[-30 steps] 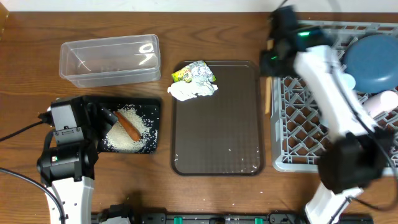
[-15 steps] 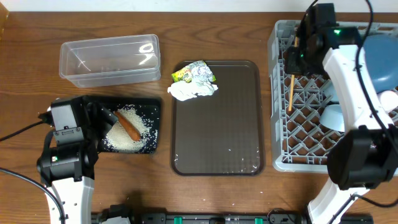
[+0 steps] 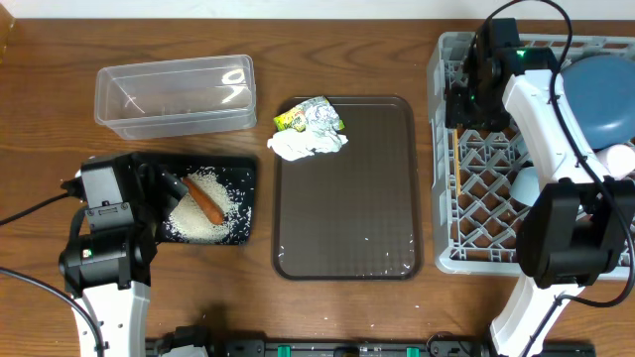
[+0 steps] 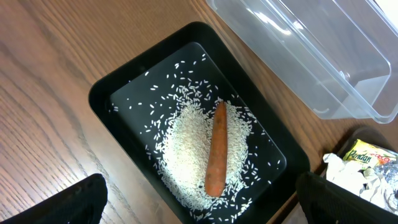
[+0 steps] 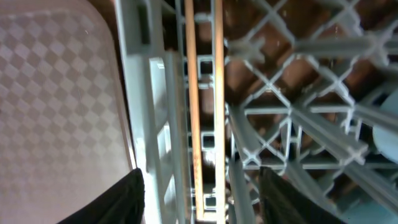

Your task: Sort waste into correct bins and load items into the dishwasher rack

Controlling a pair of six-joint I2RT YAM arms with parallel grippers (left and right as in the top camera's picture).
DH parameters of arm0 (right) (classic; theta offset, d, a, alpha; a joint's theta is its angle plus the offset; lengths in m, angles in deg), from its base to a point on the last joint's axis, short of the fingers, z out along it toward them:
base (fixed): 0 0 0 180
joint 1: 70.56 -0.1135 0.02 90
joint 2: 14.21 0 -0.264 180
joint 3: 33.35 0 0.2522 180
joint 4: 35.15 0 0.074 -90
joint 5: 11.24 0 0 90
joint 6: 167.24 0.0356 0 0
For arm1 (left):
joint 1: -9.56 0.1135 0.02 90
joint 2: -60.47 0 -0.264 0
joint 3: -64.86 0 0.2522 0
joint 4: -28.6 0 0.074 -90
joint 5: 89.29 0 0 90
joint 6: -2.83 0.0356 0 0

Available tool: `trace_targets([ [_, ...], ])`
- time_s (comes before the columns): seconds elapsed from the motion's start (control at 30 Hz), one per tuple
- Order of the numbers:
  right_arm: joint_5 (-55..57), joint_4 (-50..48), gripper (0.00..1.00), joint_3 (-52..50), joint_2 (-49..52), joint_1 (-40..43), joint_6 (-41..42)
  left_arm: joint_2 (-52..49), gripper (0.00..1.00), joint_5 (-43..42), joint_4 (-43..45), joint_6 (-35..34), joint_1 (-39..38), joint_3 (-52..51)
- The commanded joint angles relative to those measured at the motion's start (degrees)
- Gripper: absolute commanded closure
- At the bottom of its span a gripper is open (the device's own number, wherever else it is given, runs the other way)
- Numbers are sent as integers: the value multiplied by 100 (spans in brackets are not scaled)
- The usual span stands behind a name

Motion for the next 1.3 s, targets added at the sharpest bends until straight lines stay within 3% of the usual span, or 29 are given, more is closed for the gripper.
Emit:
trace_targets([
  [0.0,-39,146,47,26,-330,-26,396,-11,1,114,-2,74,17,4],
  [0.27,-197,994,54,17,-1615,-483,501,-11,1,114,-2,74,17,4],
  [0.57,575,1460,45,-960,-3366,-1858,1419,-11,1,114,-2,74,17,4],
  [0.63,649,1449,37,-1394,-3821,-2146,1609,-11,1,114,-2,74,17,4],
  [0.67,649,1443,7,-1587,-4019,-2238,1692,-11,1,114,-2,74,17,4],
  [0.7,649,1440,1,-1777,-4223,-2310,1768,-11,1,114,-2,74,17,4],
  [0.77,654,1416,1,-2238,-4739,-2382,1958,-11,1,114,-2,74,17,4],
  [1.03,1078,1300,1,-3215,-6422,-1725,2177,-11,1,114,-2,74,17,4],
  [1.27,1276,1305,1,-3261,-6714,-496,2041,-11,1,114,-2,74,17,4],
])
